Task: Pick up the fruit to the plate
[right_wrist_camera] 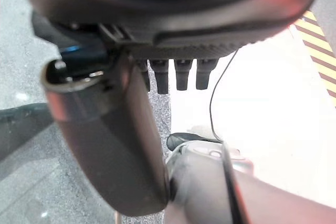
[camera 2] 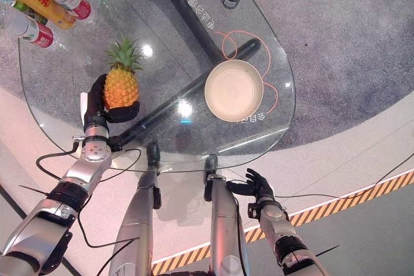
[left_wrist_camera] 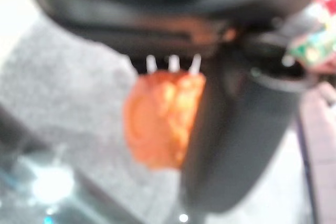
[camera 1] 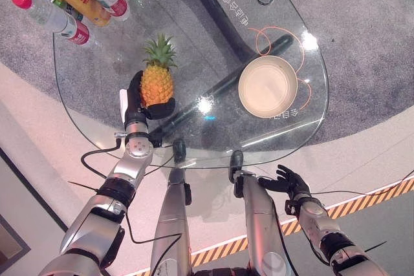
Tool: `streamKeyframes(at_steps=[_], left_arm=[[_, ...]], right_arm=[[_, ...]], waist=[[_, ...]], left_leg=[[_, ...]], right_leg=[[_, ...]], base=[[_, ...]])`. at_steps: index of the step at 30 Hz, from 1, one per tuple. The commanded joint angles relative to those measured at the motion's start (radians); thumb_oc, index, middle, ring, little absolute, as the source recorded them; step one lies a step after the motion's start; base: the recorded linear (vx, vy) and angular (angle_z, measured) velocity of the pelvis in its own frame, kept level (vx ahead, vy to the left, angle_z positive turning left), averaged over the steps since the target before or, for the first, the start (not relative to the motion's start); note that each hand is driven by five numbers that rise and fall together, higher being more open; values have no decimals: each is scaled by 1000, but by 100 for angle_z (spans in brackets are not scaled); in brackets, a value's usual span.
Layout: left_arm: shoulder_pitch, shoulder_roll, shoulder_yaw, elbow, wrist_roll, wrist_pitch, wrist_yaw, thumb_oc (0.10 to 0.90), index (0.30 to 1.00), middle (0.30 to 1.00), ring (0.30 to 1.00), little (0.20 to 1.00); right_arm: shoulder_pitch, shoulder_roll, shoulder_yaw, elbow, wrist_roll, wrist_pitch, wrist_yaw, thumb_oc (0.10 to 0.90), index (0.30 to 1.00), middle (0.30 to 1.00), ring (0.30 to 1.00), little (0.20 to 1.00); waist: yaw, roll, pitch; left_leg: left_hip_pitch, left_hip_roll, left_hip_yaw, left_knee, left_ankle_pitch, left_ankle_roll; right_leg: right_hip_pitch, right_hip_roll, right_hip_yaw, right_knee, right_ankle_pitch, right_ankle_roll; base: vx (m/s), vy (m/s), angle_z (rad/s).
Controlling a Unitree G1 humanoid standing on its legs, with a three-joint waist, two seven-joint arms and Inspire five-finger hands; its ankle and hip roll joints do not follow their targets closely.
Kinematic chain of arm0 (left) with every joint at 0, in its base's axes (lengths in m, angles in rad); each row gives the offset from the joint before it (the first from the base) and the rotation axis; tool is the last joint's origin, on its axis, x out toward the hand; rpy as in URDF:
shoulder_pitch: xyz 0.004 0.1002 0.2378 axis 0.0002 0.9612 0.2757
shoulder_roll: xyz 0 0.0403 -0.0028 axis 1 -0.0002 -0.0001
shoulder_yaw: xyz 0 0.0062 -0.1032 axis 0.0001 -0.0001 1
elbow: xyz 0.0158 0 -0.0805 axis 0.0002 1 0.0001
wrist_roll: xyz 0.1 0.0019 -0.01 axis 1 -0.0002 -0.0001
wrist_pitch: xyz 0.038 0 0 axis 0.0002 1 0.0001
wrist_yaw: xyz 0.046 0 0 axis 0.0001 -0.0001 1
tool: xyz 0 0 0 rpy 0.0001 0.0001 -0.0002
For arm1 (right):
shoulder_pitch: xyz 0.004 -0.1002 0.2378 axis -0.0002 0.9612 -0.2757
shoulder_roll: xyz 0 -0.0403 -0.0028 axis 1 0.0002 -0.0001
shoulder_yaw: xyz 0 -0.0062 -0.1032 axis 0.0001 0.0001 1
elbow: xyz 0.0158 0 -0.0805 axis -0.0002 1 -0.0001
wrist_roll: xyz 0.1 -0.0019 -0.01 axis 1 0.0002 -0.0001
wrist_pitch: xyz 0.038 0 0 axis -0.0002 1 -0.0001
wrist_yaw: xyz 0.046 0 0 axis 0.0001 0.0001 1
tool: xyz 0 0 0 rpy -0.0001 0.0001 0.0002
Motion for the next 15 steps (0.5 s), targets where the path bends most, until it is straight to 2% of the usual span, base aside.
streamKeyframes(at_steps=[1,15], left_arm=[[-11,-3,-25,44,35,46,-20,100,300,300,300,200],[1,-1,-14,48,26,33,-23,100,300,300,300,200]], right_arm=[[94,-25,95,38,-18,81,-6,800,900,900,900,900],[95,-23,82,47,11,75,-28,800,900,900,900,900]], waist=[[-24,-15,-6],[-20,-10,-6]], left_leg=[[-16,-57,76,174,-104,51],[-8,-58,74,179,-108,49]], right_leg=[[49,4,4,-312,290,47],[58,4,3,-307,283,46]], base=[[0,0,0],[0,0,0]])
